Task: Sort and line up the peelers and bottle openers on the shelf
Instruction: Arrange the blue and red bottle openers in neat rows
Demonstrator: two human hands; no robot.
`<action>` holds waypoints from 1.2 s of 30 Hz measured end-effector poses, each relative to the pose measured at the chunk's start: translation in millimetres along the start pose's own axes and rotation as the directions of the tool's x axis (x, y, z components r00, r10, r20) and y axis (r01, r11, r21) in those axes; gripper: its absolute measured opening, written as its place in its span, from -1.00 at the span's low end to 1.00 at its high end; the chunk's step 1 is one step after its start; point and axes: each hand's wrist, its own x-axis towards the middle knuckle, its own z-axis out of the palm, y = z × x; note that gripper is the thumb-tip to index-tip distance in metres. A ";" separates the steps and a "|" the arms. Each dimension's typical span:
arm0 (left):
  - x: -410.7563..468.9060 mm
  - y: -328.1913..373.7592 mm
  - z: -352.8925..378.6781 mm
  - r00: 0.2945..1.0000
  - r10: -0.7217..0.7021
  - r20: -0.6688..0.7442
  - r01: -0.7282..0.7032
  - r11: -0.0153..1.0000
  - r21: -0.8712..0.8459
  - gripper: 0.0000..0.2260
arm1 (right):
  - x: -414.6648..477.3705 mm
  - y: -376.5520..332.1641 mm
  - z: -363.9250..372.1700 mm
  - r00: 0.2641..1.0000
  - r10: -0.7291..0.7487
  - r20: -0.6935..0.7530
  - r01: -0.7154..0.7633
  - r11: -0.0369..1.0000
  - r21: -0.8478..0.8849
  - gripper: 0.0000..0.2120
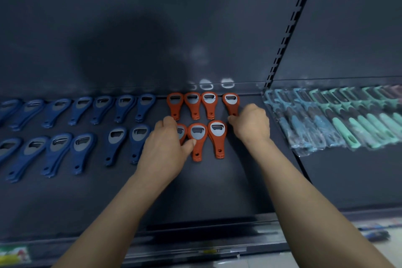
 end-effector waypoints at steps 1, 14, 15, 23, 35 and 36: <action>0.4 -0.2 0.1 1.000 0.011 -0.004 -0.011 1.000 -0.009 -0.63 | 0.0 0.5 0.2 1.000 -0.005 -0.008 0.005 1.000 0.003 -0.70; 1.1 -13.9 -3.7 0.999 0.031 0.024 -0.031 1.000 0.000 -0.61 | 10.0 -5.9 3.3 1.000 -0.016 0.021 0.017 0.999 -0.033 -0.69; 1.3 -16.7 -5.2 1.000 0.015 0.018 -0.015 1.000 0.001 -0.62 | 10.7 -6.1 4.1 1.000 -0.018 0.020 0.019 0.999 -0.028 -0.69; 1.8 -21.2 -4.0 0.998 -0.046 0.040 0.046 0.999 -0.017 -0.62 | 14.4 -6.2 6.8 0.999 -0.016 0.033 0.016 1.000 0.006 -0.68; 4.0 -21.9 -8.1 0.999 -0.037 -0.028 0.035 0.998 -0.056 -0.75 | 15.4 -12.2 2.9 0.999 0.021 0.049 -0.023 0.999 0.026 -0.70; 3.6 -22.2 -9.0 0.999 -0.037 -0.036 0.035 0.998 -0.061 -0.76 | 15.9 -13.8 3.2 0.998 0.025 0.053 -0.026 1.000 0.016 -0.74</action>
